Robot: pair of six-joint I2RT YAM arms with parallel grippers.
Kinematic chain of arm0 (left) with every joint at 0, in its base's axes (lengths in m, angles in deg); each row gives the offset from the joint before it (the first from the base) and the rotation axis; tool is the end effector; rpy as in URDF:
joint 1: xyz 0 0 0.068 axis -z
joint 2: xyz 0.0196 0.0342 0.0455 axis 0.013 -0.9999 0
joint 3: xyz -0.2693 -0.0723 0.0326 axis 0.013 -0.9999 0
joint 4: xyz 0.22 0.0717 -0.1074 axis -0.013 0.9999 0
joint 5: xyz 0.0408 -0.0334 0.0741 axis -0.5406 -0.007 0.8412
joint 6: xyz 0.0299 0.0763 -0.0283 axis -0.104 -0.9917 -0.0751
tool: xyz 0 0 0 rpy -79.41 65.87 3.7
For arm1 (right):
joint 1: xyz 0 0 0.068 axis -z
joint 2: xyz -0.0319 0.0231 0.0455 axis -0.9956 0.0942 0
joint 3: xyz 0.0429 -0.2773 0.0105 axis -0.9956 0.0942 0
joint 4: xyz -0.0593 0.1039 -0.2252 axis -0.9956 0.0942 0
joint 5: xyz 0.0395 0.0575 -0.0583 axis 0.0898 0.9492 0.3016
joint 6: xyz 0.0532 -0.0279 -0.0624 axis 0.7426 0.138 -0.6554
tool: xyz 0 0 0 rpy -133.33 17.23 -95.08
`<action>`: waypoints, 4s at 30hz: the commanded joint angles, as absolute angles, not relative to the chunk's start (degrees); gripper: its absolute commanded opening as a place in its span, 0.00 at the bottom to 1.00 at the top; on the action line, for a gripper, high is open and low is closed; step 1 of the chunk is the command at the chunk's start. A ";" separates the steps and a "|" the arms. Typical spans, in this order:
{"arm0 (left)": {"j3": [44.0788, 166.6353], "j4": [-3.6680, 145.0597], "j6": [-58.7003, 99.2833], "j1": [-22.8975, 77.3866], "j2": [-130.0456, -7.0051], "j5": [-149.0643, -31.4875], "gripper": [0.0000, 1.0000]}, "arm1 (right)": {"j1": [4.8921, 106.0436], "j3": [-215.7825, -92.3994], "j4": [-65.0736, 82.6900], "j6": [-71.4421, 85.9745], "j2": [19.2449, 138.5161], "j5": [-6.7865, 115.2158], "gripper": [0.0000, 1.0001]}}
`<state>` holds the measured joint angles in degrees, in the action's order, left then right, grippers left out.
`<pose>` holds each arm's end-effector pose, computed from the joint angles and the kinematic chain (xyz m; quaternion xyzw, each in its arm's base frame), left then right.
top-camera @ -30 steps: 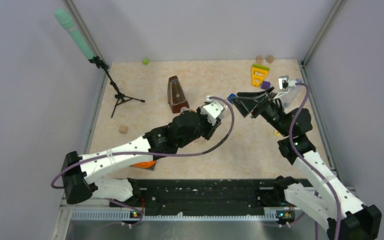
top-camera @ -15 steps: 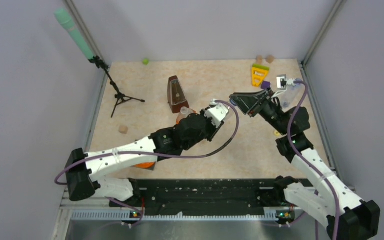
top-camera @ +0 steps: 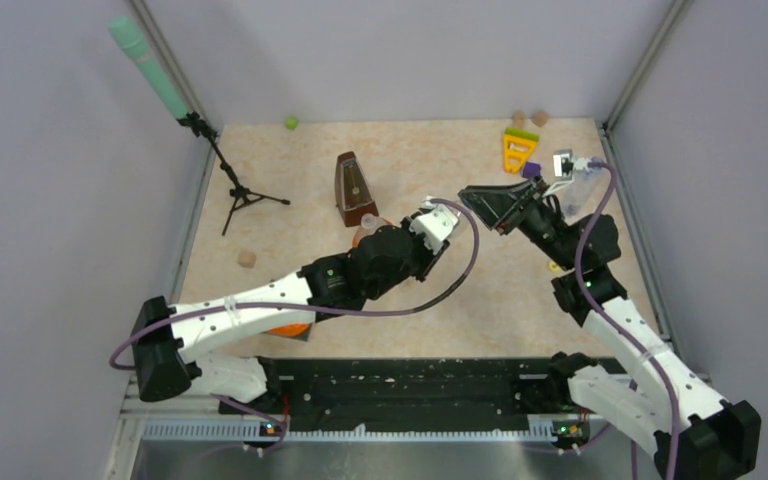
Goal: Unscrew the bottle caps
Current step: Unscrew the bottle cap from the plastic bottle.
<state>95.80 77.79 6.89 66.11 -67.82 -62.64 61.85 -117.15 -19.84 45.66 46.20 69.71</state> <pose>0.1622 -0.2926 0.3418 0.3553 0.7157 -0.1934 0.5693 0.1923 0.1133 0.3815 -0.0477 0.5941 0.5413 0.5931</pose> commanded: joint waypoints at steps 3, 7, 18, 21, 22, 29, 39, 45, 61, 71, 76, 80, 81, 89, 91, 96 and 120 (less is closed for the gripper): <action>97.92 75.46 6.87 66.40 -67.42 -63.13 0.00 | 61.71 -118.26 -22.16 45.70 45.75 69.36 0.12; 95.20 72.48 10.23 61.81 -64.70 -80.90 0.00 | 61.73 -118.15 -25.58 44.94 46.52 74.20 0.00; 95.40 61.71 22.63 40.49 -65.31 -147.97 0.00 | 62.97 -120.12 -43.15 47.10 47.67 99.76 0.00; 93.92 47.42 34.10 38.22 -66.84 -156.10 0.00 | 63.04 -120.55 -50.00 51.22 48.34 104.46 0.00; 93.15 41.00 39.02 37.86 -67.18 -157.78 0.00 | 63.00 -120.56 -52.30 52.72 48.54 105.74 0.00; 92.09 24.49 51.81 37.83 -69.96 -159.21 0.00 | 63.01 -121.97 -54.59 55.20 49.08 107.84 0.00; 91.48 66.05 14.91 44.76 -59.90 -120.00 0.00 | 63.05 -119.87 -35.36 47.15 44.31 87.77 0.72; 92.62 72.56 5.52 54.59 -58.41 -95.71 0.00 | 62.91 -120.32 -28.70 45.91 43.77 79.99 0.79; 93.60 70.86 6.14 62.97 -61.64 -71.25 0.00 | 62.45 -118.79 -23.11 45.18 44.26 73.64 0.72; 93.11 69.40 5.14 64.18 -61.29 -70.43 0.00 | 62.08 -118.58 -24.08 45.65 46.24 73.48 0.67; 93.19 69.13 4.94 64.49 -61.53 -69.97 0.00 | 62.09 -118.66 -23.76 45.52 46.02 73.25 0.47; 93.29 69.15 4.91 64.56 -61.79 -70.15 0.00 | 62.05 -118.28 -24.44 46.03 46.00 73.16 0.20; 93.28 69.19 4.91 64.60 -61.86 -70.04 0.00 | 62.09 -118.27 -24.80 46.11 46.16 73.73 0.18; 92.14 68.51 5.35 63.46 -60.81 -74.02 0.00 | 62.09 -117.13 -31.55 46.77 46.73 80.51 0.00; 91.95 69.07 7.81 58.87 -59.74 -87.45 0.00 | 62.09 -117.25 -35.57 46.68 46.91 84.96 0.00; 90.90 66.31 16.58 45.61 -58.82 -121.71 0.00 | 62.18 -118.79 -41.78 47.06 47.59 93.59 0.00; 89.36 44.75 38.12 39.07 -65.78 -155.33 0.00 | 62.62 -122.58 -70.62 64.58 52.35 109.07 0.00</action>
